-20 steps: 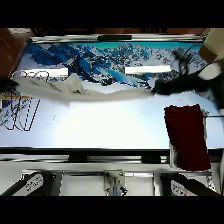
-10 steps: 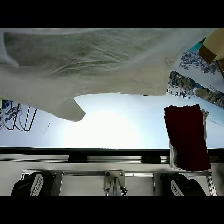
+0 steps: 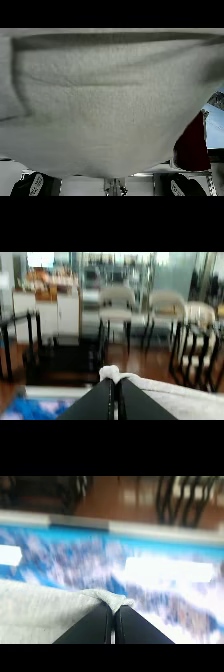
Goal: Fold the shirts.
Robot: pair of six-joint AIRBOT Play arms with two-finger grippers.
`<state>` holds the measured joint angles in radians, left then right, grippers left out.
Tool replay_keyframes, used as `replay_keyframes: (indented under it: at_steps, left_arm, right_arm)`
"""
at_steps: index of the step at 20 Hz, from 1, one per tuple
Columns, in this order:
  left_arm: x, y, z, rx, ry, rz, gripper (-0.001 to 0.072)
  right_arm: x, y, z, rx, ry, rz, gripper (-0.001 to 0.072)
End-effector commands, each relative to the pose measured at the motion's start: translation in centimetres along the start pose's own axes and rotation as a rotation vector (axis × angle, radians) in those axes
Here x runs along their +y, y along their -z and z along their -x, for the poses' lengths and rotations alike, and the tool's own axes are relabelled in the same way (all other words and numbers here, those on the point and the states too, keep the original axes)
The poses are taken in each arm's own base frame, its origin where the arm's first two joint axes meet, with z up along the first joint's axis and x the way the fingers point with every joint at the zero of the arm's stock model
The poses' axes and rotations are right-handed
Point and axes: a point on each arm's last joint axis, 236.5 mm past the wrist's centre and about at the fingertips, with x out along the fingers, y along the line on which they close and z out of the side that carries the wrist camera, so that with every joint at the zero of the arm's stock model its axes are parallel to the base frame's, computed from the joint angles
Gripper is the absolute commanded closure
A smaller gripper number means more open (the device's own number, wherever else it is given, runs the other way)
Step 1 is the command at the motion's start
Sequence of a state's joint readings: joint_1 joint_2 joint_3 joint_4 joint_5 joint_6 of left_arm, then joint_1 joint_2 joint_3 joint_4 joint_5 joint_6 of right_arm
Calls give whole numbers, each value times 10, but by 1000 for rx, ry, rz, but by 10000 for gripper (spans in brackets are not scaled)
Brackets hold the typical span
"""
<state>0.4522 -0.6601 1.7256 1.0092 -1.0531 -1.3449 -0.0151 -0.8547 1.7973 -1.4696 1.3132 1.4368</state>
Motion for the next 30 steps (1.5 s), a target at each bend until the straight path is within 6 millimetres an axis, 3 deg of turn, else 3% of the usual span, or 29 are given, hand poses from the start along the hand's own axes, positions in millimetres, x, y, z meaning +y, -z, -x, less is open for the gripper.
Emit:
replay_keyframes:
  at_steps: [1,3,5,7,9,12,14,18,21,23,25,28,30]
  left_arm:
    - [29,132,-62,437,62,75,670]
    - [40,217,-99,632,109,168,670]
    - [33,303,-138,787,173,219,670]
    - [17,366,-181,856,216,230,670]
    - [9,407,-229,834,200,238,669]
    - [7,438,-287,744,152,228,669]
    - [12,449,-315,681,112,222,669]
    - [36,456,-343,576,26,217,669]
    - [58,435,-355,475,-44,248,669]
    - [65,432,-357,458,-65,275,669]
    - [66,448,-356,490,-65,278,669]
    - [51,504,-345,651,-47,367,669]
    - [38,531,-332,754,-19,395,668]
  right_arm:
    - [-36,111,-78,479,113,8,639]
    - [-36,169,-144,620,90,18,639]
    - [-26,227,-211,696,35,-5,639]
    - [-20,264,-272,704,23,-71,639]
    - [-14,282,-322,653,18,-155,639]
    - [-4,278,-372,511,-13,-263,639]
    - [0,272,-389,442,-24,-325,639]
    - [-7,253,-403,330,-7,-345,639]
    - [-18,225,-411,200,20,-379,639]
    - [-19,221,-413,178,26,-419,639]
    - [-14,236,-418,220,21,-474,639]
    - [3,277,-422,352,-9,-548,639]
    - [10,299,-417,442,-22,-526,639]
